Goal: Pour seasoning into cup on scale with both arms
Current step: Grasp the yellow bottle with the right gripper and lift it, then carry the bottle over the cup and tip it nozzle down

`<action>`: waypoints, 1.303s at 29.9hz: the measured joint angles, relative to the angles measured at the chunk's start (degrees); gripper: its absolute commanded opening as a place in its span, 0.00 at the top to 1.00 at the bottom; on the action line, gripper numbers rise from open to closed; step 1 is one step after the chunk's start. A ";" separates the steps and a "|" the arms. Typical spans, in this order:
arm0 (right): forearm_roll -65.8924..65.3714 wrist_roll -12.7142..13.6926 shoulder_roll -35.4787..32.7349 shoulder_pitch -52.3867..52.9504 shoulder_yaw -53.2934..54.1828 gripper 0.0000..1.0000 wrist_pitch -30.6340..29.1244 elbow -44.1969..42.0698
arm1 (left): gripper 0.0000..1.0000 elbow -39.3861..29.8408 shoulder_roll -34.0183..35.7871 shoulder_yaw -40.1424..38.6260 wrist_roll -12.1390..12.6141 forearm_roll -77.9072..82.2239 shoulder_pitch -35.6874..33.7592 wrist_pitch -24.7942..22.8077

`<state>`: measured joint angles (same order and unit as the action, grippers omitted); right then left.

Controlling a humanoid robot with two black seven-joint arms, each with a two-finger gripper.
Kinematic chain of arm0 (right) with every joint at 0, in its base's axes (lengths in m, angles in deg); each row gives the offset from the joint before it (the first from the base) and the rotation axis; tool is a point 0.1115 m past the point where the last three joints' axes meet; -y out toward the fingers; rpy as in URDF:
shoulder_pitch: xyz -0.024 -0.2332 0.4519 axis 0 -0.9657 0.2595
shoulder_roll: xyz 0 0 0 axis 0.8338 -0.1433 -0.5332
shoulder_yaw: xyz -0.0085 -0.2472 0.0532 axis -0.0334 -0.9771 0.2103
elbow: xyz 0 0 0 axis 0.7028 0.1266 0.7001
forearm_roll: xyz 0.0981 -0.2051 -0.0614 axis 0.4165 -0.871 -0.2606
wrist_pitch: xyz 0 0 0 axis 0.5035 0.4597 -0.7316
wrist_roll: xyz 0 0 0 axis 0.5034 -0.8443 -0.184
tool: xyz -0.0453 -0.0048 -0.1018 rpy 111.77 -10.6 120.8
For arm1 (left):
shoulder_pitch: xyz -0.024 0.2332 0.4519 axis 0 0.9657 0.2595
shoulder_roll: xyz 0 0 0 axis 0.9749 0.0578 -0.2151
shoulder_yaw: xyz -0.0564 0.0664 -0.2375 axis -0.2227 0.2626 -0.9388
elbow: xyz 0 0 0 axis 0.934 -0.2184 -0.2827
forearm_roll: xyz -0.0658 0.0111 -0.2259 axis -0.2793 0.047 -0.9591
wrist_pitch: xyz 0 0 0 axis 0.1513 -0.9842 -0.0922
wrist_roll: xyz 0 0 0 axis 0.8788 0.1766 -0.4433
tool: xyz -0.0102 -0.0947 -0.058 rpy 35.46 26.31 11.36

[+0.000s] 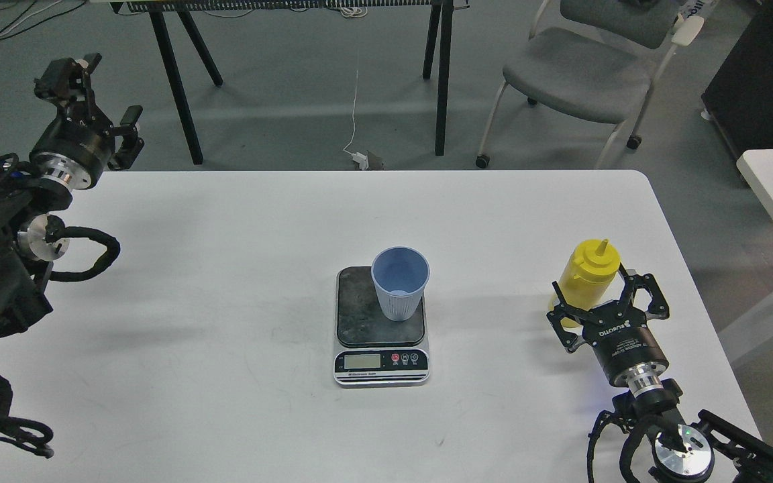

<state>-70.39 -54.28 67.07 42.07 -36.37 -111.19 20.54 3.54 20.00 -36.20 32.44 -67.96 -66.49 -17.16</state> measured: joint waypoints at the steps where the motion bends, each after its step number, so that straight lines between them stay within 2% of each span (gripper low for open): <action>1: -0.29 -0.02 0.02 0.00 -0.05 0.43 0.00 -0.23 | 0.06 0.00 0.00 0.00 0.00 0.00 0.03 0.00; 2: -0.83 -0.04 0.02 0.00 -0.09 0.50 0.00 -0.57 | 0.06 0.00 0.00 0.00 0.00 0.00 0.10 0.00; 5: -2.03 -0.06 0.02 -0.08 -0.06 0.53 -0.01 -1.45 | 0.06 0.00 0.00 0.00 0.00 0.00 0.23 0.00; 15: -3.93 -0.06 0.51 0.67 0.23 0.53 0.00 -1.68 | 0.06 -0.08 0.00 0.15 0.00 0.06 0.26 0.00; 18: -10.77 -0.06 -0.11 3.54 0.06 0.53 0.00 -1.61 | 0.06 -0.12 0.00 0.17 0.00 0.08 0.26 -0.01; 23: -32.25 -0.06 -4.58 11.22 -0.87 0.52 0.06 0.33 | 0.06 -0.16 -0.27 0.14 0.00 0.08 0.25 0.00; 28: -52.12 -0.05 -12.96 23.70 -11.10 0.51 8.31 3.53 | 0.06 -0.21 -1.24 0.28 0.00 0.13 0.03 -0.01; 32: -56.40 -0.05 -16.91 36.39 -25.11 0.52 14.38 4.02 | 0.06 -0.18 -1.85 0.04 0.00 0.15 -0.04 0.01; 39: -62.04 -0.06 -17.05 51.45 -41.28 0.52 21.35 3.70 | 0.06 -0.18 -3.05 -0.23 0.00 0.09 -0.16 0.00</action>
<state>-132.43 -54.34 50.02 93.52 -77.66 -89.83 24.24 3.36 16.95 -36.44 32.44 -67.87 -66.64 -17.16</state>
